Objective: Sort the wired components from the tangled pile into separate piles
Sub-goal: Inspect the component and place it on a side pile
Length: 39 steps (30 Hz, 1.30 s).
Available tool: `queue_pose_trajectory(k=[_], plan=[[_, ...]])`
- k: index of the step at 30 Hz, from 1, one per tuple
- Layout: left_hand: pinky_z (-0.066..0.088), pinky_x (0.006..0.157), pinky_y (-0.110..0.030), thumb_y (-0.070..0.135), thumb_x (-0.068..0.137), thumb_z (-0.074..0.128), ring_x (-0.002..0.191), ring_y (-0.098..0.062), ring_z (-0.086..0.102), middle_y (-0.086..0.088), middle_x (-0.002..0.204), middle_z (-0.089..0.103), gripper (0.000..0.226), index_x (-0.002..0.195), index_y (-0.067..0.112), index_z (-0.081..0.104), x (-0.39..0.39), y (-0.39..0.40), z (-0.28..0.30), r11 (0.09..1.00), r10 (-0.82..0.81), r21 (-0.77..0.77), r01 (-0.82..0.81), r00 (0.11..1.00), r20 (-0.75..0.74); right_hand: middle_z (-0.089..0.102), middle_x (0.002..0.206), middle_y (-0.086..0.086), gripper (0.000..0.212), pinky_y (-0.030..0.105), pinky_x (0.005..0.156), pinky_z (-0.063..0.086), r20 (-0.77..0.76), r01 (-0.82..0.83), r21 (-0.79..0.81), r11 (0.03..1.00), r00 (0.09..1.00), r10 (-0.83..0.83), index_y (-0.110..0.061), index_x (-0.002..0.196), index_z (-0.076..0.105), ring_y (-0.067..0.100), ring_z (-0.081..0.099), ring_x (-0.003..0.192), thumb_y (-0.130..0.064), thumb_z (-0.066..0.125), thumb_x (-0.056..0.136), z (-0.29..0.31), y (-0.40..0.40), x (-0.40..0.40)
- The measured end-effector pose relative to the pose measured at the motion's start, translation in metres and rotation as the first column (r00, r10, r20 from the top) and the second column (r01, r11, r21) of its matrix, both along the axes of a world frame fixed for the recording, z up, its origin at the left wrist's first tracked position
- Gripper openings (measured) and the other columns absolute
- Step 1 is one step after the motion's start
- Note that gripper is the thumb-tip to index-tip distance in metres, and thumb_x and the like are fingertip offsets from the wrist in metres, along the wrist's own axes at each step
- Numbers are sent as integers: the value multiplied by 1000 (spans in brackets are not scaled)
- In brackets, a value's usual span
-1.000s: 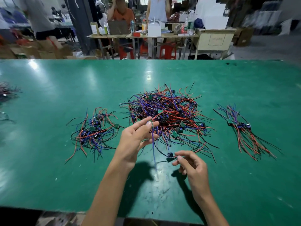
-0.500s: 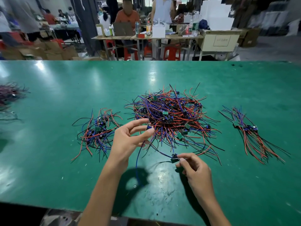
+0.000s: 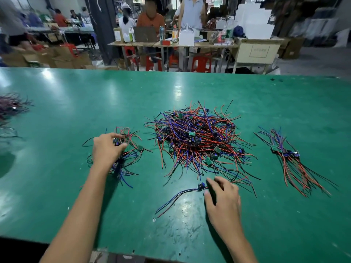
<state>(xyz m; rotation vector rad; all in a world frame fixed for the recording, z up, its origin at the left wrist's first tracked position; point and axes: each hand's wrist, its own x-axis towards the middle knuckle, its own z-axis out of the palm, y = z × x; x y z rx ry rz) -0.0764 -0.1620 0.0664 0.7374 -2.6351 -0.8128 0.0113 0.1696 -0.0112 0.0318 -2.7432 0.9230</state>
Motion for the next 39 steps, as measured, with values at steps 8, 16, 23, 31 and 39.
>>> queue_pose_trajectory(k=[8, 16, 23, 31, 39], plan=[[47, 87, -20, 35, 97, 64, 99, 1, 60, 19, 108, 70, 19, 114, 33, 73, 66, 127, -2, 722, -668, 20, 692, 703, -245, 50, 94, -15, 14, 22, 86, 34, -142, -71, -199, 977, 989, 42, -32, 98, 74, 13, 40, 95, -21, 76, 90, 2, 2, 1], [57, 81, -28, 16, 93, 72, 77, 1, 69, 8, 86, 75, 18, 110, 13, 77, 82, 173, -29, 600, -717, 285, 747, 661, -223, 53, 106, -5, 20, 17, 91, 41, -392, -55, -325, 944, 916, -82, -21, 104, 73, 14, 54, 99, -17, 79, 86, 10, 5, 11], [43, 62, -13, 11, 86, 78, 59, 5, 56, 6, 78, 73, 19, 105, 14, 78, 92, 182, -38, 562, -512, 561, 607, 789, -341, 71, 74, -11, 37, 33, 71, 52, -30, -15, -584, 812, 1000, -3, -35, 92, 70, 8, 66, 71, -63, 46, 93, 7, 7, 9], [54, 54, -27, 21, 97, 67, 66, -18, 70, -8, 100, 76, 21, 117, 18, 68, 91, 196, -44, 389, -629, 735, 556, 743, -229, 73, 74, 2, 20, 26, 64, 51, -34, -41, -784, 620, 999, 23, -26, 87, 78, 11, 64, 67, -40, 65, 93, 5, 17, 0], [56, 48, -27, 6, 97, 62, 65, -20, 71, -8, 93, 75, 9, 102, 4, 69, 65, 208, -40, 213, -553, 880, 425, 795, -250, 67, 81, -1, 19, 24, 67, 46, -1, -73, -739, 670, 994, 107, -25, 82, 82, 11, 60, 72, -40, 73, 85, 18, 28, -31]])
